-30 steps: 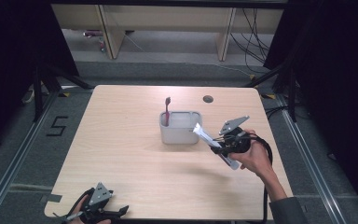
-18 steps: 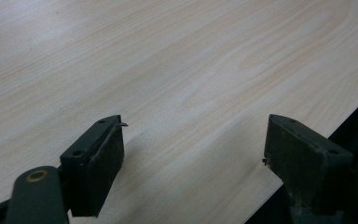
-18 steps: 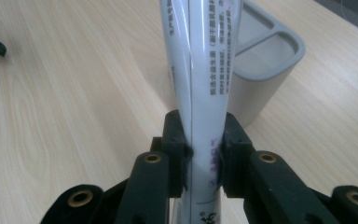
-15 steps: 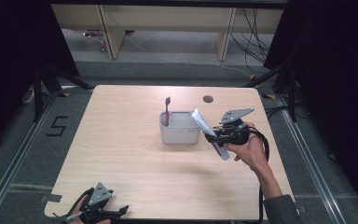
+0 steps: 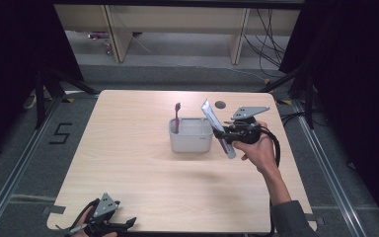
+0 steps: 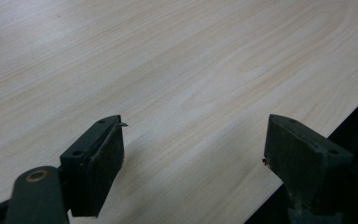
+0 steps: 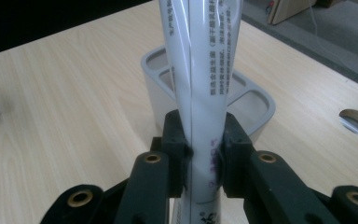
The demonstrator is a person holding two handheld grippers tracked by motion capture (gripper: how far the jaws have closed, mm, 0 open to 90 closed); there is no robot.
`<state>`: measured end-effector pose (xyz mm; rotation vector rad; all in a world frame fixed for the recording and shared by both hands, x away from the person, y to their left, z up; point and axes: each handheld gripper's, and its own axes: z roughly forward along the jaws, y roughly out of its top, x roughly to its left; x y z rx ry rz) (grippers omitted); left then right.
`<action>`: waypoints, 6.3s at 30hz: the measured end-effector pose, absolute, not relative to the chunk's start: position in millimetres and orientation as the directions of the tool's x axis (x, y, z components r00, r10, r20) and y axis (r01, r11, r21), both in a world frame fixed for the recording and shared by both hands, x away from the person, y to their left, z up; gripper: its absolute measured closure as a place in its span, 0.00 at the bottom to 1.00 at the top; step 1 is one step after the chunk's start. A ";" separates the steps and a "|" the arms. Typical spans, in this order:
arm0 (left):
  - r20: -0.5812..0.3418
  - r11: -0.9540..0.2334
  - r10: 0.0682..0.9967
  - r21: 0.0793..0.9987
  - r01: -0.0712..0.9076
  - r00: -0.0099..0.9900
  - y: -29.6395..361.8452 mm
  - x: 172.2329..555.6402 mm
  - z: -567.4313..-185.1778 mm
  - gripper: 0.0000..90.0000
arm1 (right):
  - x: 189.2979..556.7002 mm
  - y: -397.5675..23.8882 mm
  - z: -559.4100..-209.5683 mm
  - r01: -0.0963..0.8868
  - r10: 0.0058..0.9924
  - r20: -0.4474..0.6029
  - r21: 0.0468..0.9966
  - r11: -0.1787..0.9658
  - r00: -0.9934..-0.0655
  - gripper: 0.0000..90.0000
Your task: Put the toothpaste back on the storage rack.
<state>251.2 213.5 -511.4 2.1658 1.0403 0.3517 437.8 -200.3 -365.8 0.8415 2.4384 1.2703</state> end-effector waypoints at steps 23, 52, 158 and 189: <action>-0.057 -0.435 0.761 0.694 0.574 0.647 213.5 251.1 -510.9 0.22 | 460.7 -179.8 -360.8 0.367 0.649 0.122 0.894 0.257 -0.751 0.84; -0.080 -0.421 0.754 0.703 0.573 0.652 211.8 249.8 -511.7 0.22 | 497.4 -147.4 -368.1 0.376 0.681 0.206 0.920 0.110 -0.703 0.84; -0.070 -0.455 0.741 0.678 0.577 0.668 210.2 248.3 -513.3 0.22 | 494.3 -152.8 -407.7 0.445 0.716 0.203 0.880 0.166 -0.668 0.60; -0.067 -0.452 0.745 0.681 0.576 0.664 210.8 249.1 -513.3 0.22 | 458.5 -184.8 -392.0 0.422 0.690 0.201 0.891 0.166 -0.696 0.57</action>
